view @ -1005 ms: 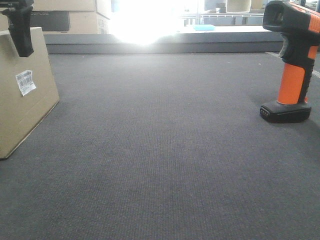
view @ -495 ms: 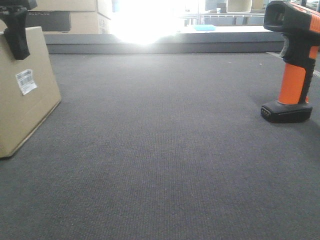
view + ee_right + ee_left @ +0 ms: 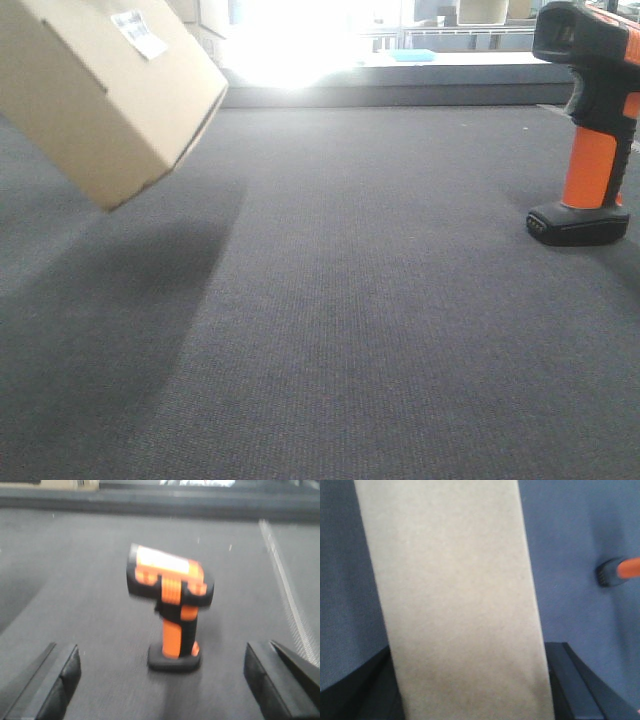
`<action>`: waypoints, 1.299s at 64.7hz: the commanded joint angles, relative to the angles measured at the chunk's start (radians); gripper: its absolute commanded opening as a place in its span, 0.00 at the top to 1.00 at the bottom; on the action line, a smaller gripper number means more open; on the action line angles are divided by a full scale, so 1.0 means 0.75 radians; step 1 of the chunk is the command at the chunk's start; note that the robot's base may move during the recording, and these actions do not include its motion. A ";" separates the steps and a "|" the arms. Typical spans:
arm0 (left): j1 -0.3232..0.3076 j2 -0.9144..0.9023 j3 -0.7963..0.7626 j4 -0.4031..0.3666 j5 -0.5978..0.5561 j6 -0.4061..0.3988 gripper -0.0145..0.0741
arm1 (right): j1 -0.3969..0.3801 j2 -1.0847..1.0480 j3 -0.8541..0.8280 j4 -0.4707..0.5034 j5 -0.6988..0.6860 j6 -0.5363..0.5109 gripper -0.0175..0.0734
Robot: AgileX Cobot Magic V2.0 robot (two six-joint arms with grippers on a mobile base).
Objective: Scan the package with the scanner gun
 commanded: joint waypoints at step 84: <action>0.022 -0.020 -0.004 -0.098 -0.008 0.050 0.96 | 0.033 0.966 0.105 0.069 -1.250 0.000 0.18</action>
